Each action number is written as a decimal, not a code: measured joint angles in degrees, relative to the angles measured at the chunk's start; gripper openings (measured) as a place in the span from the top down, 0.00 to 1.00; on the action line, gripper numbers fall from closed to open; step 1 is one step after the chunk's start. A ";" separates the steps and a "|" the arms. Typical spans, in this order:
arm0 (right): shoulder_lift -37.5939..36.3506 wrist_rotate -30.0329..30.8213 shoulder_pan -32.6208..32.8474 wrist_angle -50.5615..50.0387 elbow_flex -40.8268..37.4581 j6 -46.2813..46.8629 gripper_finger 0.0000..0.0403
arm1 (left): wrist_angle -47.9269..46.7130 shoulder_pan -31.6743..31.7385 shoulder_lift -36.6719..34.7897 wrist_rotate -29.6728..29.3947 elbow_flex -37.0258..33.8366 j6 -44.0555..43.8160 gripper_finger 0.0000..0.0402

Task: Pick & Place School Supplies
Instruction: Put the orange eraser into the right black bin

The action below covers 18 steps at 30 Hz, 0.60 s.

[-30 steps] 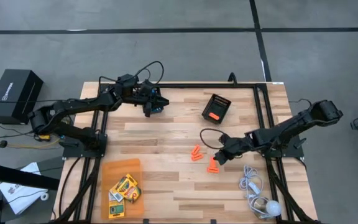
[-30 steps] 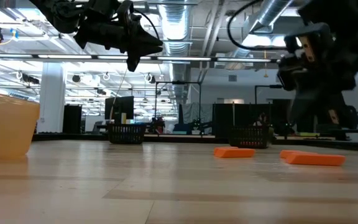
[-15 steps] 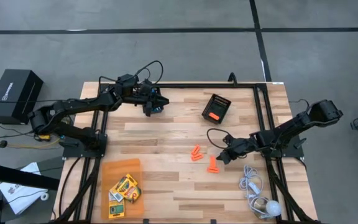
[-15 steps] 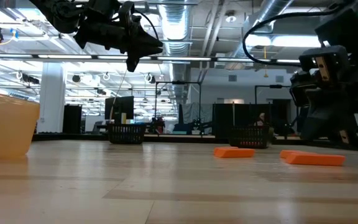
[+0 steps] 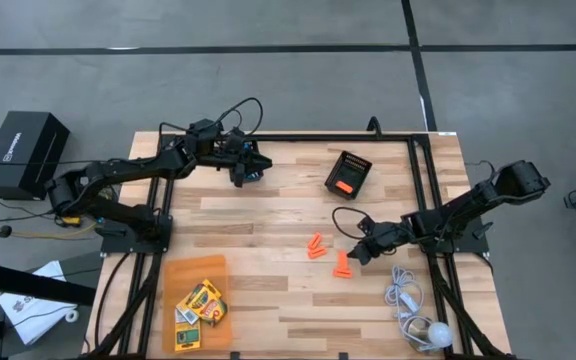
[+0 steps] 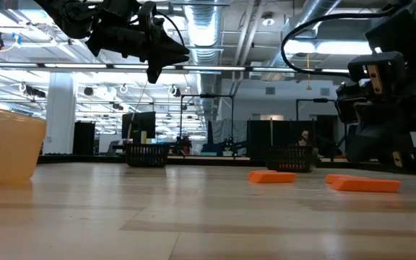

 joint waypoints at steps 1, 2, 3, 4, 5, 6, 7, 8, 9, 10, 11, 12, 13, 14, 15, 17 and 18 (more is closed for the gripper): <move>0.00 0.00 -0.09 0.28 0.00 0.07 1.00 | 0.00 -0.02 0.00 -0.02 0.00 0.02 0.82; -0.02 0.02 -0.34 0.39 0.02 0.13 1.00 | 0.00 -0.02 0.00 -0.02 0.00 0.04 0.82; -0.02 0.02 -0.76 0.39 0.02 0.13 1.00 | 0.00 0.00 0.00 -0.02 0.00 0.07 0.82; -0.08 -0.01 -1.34 0.48 0.00 0.11 1.00 | 0.00 0.00 0.00 -0.02 0.00 0.09 0.82; -0.13 -0.01 -2.02 1.17 0.00 0.01 1.00 | 0.00 0.00 0.00 -0.01 0.00 0.09 0.82; -0.14 0.02 -2.70 2.24 0.00 -0.26 1.00 | 0.02 0.00 0.00 -0.02 0.00 0.09 0.82; -0.17 0.03 -3.38 3.28 0.03 -0.83 1.00 | 0.02 0.00 0.00 -0.02 0.00 0.09 0.82; -0.17 0.08 -4.08 3.96 0.12 -1.29 1.00 | 0.02 0.00 0.00 -0.02 0.00 0.09 0.82; -0.17 0.26 -4.80 4.26 0.29 -2.15 1.00 | 0.02 -0.01 0.00 -0.02 0.00 0.09 0.82; -0.17 0.28 -5.49 4.26 0.66 -3.09 1.00 | 0.02 -0.01 0.00 -0.02 0.00 0.09 0.82; -0.17 0.42 -6.10 4.24 1.16 -4.39 1.00 | 0.04 0.00 0.00 -0.02 0.00 0.11 0.82; -0.17 0.89 -6.62 4.30 1.73 -5.87 1.00 | 0.04 0.00 0.00 -0.02 0.00 0.11 0.82; -0.17 1.36 -7.07 4.29 2.31 -7.62 1.00 | 0.04 0.00 0.00 -0.02 0.00 0.11 0.82; -0.17 1.87 -7.55 3.97 2.93 -9.70 1.00 | 0.04 0.00 0.00 -0.02 0.00 0.13 0.82; -0.17 2.53 -7.96 3.32 3.55 -12.11 1.00 | 0.04 0.00 0.00 -0.02 0.00 0.11 0.82; -0.17 3.54 -8.64 0.92 4.90 -17.08 1.00 | 0.04 0.00 0.00 -0.02 0.00 0.12 0.82; -0.17 4.04 -8.96 -1.46 5.71 -19.10 1.00 | 0.04 0.00 0.00 -0.02 0.00 0.11 0.82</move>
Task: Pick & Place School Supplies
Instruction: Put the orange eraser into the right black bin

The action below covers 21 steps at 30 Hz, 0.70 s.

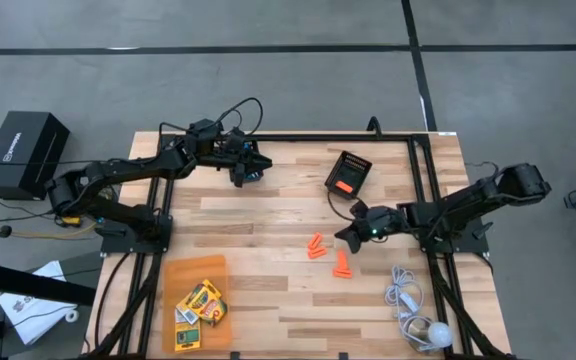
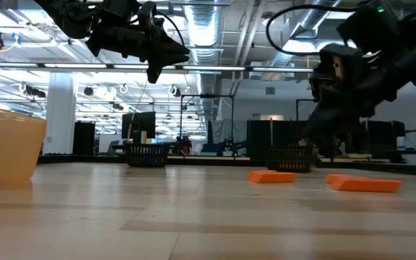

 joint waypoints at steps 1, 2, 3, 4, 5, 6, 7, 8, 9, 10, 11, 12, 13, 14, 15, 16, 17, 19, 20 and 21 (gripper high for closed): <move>0.00 0.25 -0.31 -2.93 0.85 -1.67 1.00 | 0.00 0.00 0.00 0.00 0.00 0.00 0.82; 0.00 0.31 -0.56 -6.09 1.66 -3.17 1.00 | 0.02 0.00 0.00 0.00 0.00 -0.02 0.82; 0.00 0.28 -0.77 -9.44 2.47 -4.64 1.00 | 0.00 0.00 0.00 0.00 0.00 -0.04 0.82; 0.00 0.29 -0.93 -12.14 3.10 -6.00 1.00 | 0.00 0.00 0.00 0.00 0.00 -0.04 0.82; 0.00 0.16 -1.02 -14.12 3.53 -7.24 1.00 | 0.00 0.00 0.00 0.02 0.00 -0.06 0.82; 0.00 -0.04 -1.21 -15.83 3.87 -8.38 1.00 | 0.00 -0.01 0.00 0.01 0.00 -0.08 0.82; 0.00 -0.35 -1.22 -16.68 4.06 -9.36 1.00 | 0.00 0.00 0.00 0.02 0.00 -0.11 0.82; 0.00 -0.85 -1.26 -16.95 4.17 -10.26 1.00 | 0.01 0.00 0.00 0.01 0.00 -0.11 0.82; 0.00 -1.15 -1.27 -16.92 4.26 -11.08 1.00 | 0.01 0.00 0.00 0.01 0.00 -0.12 0.82; 0.00 -1.27 -1.27 -16.91 4.41 -11.91 1.00 | 0.00 0.00 0.00 0.01 0.00 -0.13 0.82; 0.00 -1.25 -1.27 -16.91 4.53 -12.56 1.00 | 0.01 0.00 0.00 0.01 0.00 -0.13 0.82; 0.00 -1.27 -1.27 -16.88 4.54 -13.13 1.00 | 0.00 -0.01 0.00 0.01 0.00 -0.15 0.82; 0.00 -1.27 -1.27 -16.90 4.54 -13.64 1.00 | 0.00 0.00 0.00 0.02 0.00 -0.15 0.82; 0.00 -1.27 -1.27 -16.95 4.54 -14.09 1.00 | 0.00 0.00 0.00 0.00 0.00 -0.15 0.82; 0.00 -1.26 -1.25 -16.92 4.54 -14.83 1.00 | 0.00 -0.01 0.00 0.01 0.00 -0.16 0.82; 0.00 -1.27 -1.26 -16.90 4.54 -15.54 1.00 | 0.00 0.00 0.00 0.00 0.00 -0.17 0.82; 0.00 -1.25 -1.27 -16.90 4.54 -16.38 1.00 | 0.00 0.00 0.00 0.00 0.00 -0.16 0.82; 0.00 -1.25 -1.26 -16.88 4.54 -17.65 1.00 | 0.00 0.00 0.00 0.00 0.00 -0.17 0.82; 0.00 -1.28 -1.25 -16.85 4.54 -18.25 1.00 | 0.00 0.01 0.00 0.00 0.00 -0.17 0.82; 0.00 -1.27 -1.25 -16.79 4.54 -18.82 1.00 | 0.00 0.13 0.00 0.02 0.00 -0.17 0.82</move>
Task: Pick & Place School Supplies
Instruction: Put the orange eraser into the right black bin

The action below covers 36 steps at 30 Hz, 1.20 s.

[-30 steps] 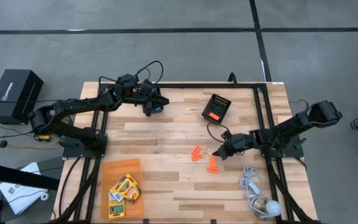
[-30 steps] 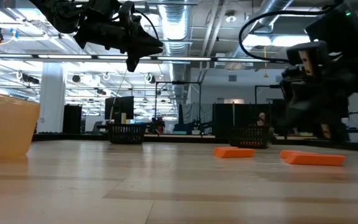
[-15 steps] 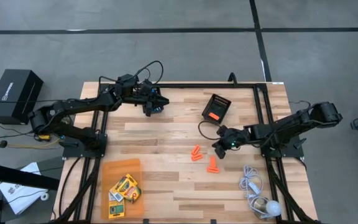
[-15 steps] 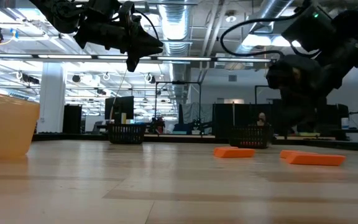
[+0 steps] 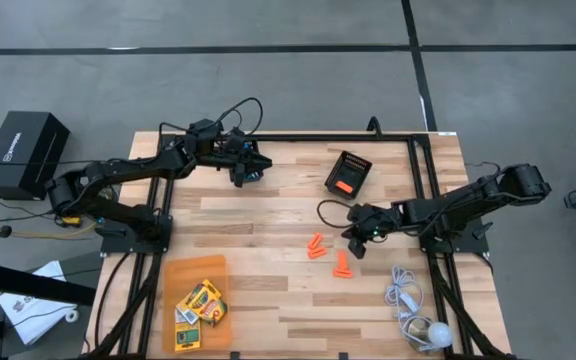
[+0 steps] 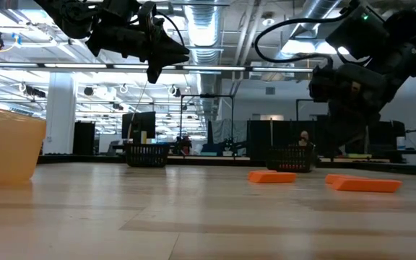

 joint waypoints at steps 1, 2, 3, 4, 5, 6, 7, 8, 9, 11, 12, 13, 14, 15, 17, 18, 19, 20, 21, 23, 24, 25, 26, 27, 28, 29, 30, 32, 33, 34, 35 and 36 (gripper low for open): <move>0.00 0.00 0.00 0.03 0.00 -0.62 1.00 | -0.01 0.19 0.00 0.02 0.00 -0.01 0.82; 0.00 0.00 0.00 0.09 0.00 -1.07 1.00 | -0.02 0.33 0.00 -0.02 0.00 -0.03 0.82; 0.00 0.00 0.00 0.18 0.00 -1.54 1.00 | -0.02 0.61 0.00 -0.02 0.00 -0.03 0.82; 0.00 0.00 0.00 0.24 0.00 -2.17 1.00 | -0.02 0.95 0.00 0.00 0.00 -0.03 0.82; 0.00 -0.01 0.00 0.24 0.00 -2.66 1.00 | -0.02 1.31 0.00 -0.02 0.00 -0.27 0.82; 0.00 -0.03 0.00 0.34 0.00 -3.22 1.00 | -0.02 1.81 0.00 0.02 0.00 -0.66 0.82; 0.00 -0.10 0.00 0.47 0.00 -3.64 1.00 | -0.02 2.29 0.00 0.00 0.00 -0.93 0.82; 0.00 -0.13 0.02 0.49 0.00 -3.99 1.00 | -0.03 2.76 0.00 0.00 0.00 -1.02 0.82; 0.00 -0.17 0.07 0.47 0.00 -4.40 1.00 | -0.02 3.23 0.00 -0.02 0.00 -1.06 0.82; 0.00 -0.26 0.16 0.51 0.00 -5.27 1.00 | -0.02 4.09 0.00 -0.02 0.00 -1.15 0.82; 0.00 -0.36 0.17 0.53 0.00 -5.60 1.00 | -0.03 4.52 0.00 -0.02 0.00 -1.33 0.82; 0.00 -0.42 0.17 0.57 0.00 -5.91 1.00 | -0.03 4.92 0.00 -0.02 0.00 -1.54 0.82; 0.00 -0.56 0.17 0.60 0.00 -6.43 1.00 | -0.02 5.27 0.00 -0.02 0.00 -1.60 0.82; 0.00 -0.75 0.17 0.66 0.00 -6.87 1.00 | -0.02 5.56 0.00 -0.02 0.00 -1.70 0.82; 0.00 -1.28 0.17 0.79 0.00 -7.44 1.00 | -0.04 6.02 0.00 -0.02 0.00 -2.14 0.82; 0.00 -1.52 0.17 0.87 0.00 -7.97 1.00 | -0.02 6.22 0.00 -0.02 0.00 -2.31 0.82; 0.00 -1.56 0.17 0.87 0.00 -8.46 1.00 | -0.02 6.29 0.00 -0.02 0.00 -2.46 0.82; 0.00 -1.56 0.17 0.85 0.00 -8.84 1.00 | -0.02 6.29 0.00 -0.02 0.00 -2.52 0.82; 0.00 -1.63 0.17 0.85 0.00 -9.37 1.00 | -0.02 6.29 0.00 -0.02 0.00 -2.52 0.82; 0.00 -1.66 0.15 0.85 0.00 -10.47 1.00 | -0.02 6.29 0.02 -0.02 0.00 -2.52 0.82; 0.00 -1.65 0.15 0.83 0.00 -11.04 1.00 | -0.02 6.29 0.00 -0.01 0.00 -2.52 0.82; 0.00 -1.64 0.15 0.92 -0.09 -11.50 1.00 | -0.02 6.29 0.00 0.00 0.00 -2.52 0.82; 0.00 -1.64 0.15 1.05 -0.35 -11.52 1.00 | -0.03 6.29 0.01 -0.02 0.00 -2.52 0.82; 0.00 -1.64 0.15 0.88 -0.67 -11.52 1.00 | -0.03 6.29 0.01 -0.02 0.00 -2.52 0.82; 0.05 -1.64 0.15 0.57 -0.96 -11.57 1.00 | -0.04 6.29 0.00 -0.02 0.00 -2.52 0.82; 0.11 -1.64 0.15 0.61 -1.27 -11.63 1.00 | -0.03 6.29 0.02 -0.08 0.00 -2.60 0.82; 0.11 -1.66 0.15 0.77 -1.61 -11.63 1.00 | -0.04 6.29 0.02 -0.15 0.00 -2.61 0.82; 0.11 -1.66 0.15 0.99 -2.50 -11.60 1.00 | -0.04 6.29 0.02 -0.37 0.00 -2.65 0.82; 0.11 -1.67 0.15 1.06 -2.98 -11.34 1.00 | -0.04 6.29 0.02 -0.37 -0.01 -2.80 0.82; 0.11 -1.71 0.15 1.65 -3.49 -10.97 1.00 | -0.04 6.29 0.00 -0.35 0.00 -2.88 0.82; 0.11 -1.89 0.15 2.36 -3.93 -10.36 1.00 | -0.04 6.29 0.02 -0.37 0.00 -2.94 0.82; 0.11 -2.32 0.17 3.52 -4.43 -9.76 1.00 | -0.06 6.29 0.02 -0.35 0.00 -3.02 0.82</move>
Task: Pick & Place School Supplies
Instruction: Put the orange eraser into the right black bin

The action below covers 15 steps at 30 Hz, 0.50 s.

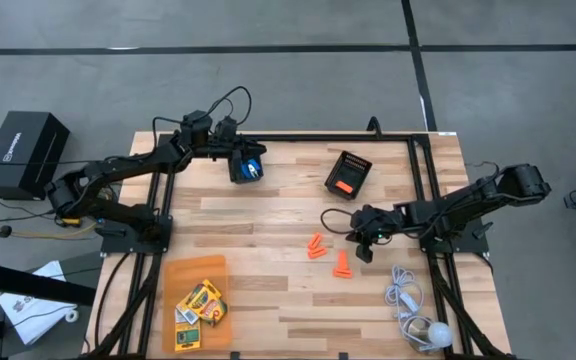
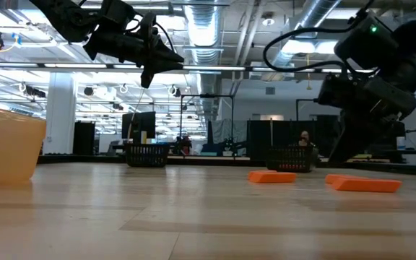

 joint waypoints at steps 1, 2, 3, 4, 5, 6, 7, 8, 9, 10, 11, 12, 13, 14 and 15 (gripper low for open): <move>0.00 -0.76 0.01 1.22 -0.42 0.70 1.00 | 0.00 0.00 0.00 0.00 0.00 0.00 0.82; 0.00 -1.20 0.18 2.21 -0.60 1.47 1.00 | 0.02 0.00 -0.02 0.00 0.00 0.00 0.82; 0.00 -1.37 0.50 3.19 -0.62 1.96 1.00 | 0.02 0.00 0.00 0.00 -0.01 0.00 0.82; 0.00 -1.57 0.87 4.63 -0.62 2.22 1.00 | 0.01 0.00 0.00 0.00 0.00 0.00 0.82; 0.00 -1.74 1.23 5.96 -0.60 2.46 1.00 | 0.02 0.00 -0.02 0.00 0.00 0.00 0.82; 0.00 -1.82 1.55 6.97 -0.60 2.83 1.00 | 0.00 0.00 0.00 0.02 -0.02 0.00 0.82; 0.00 -2.12 1.66 7.68 -0.60 3.11 1.00 | 0.01 0.00 0.00 0.02 -0.01 0.00 0.82; 0.00 -2.37 1.78 8.02 -0.60 3.25 1.00 | 0.02 0.00 0.00 0.02 -0.02 0.00 0.82; 0.00 -2.47 1.91 8.01 -0.60 3.32 1.00 | 0.02 0.00 0.00 0.02 0.00 0.00 0.82; 0.00 -2.62 1.93 7.88 -0.60 3.66 1.00 | 0.01 0.00 0.00 0.02 -0.01 0.00 0.82; 0.00 -2.85 1.94 7.88 -0.60 4.04 1.00 | 0.01 0.00 0.00 0.02 -0.01 -0.01 0.82; 0.00 -3.31 1.94 7.94 -0.60 4.39 1.00 | 0.00 0.00 0.00 0.04 -0.01 -0.01 0.82; 0.00 -3.64 1.93 7.99 -0.60 4.68 1.00 | 0.02 0.00 0.00 0.04 -0.02 -0.01 0.82; 0.00 -3.77 1.95 8.01 -0.60 4.78 1.00 | 0.02 0.00 0.00 0.04 -0.02 0.00 0.82; 0.00 -3.83 1.94 8.06 -0.60 4.78 1.00 | 0.00 0.00 0.00 0.04 0.00 0.00 0.82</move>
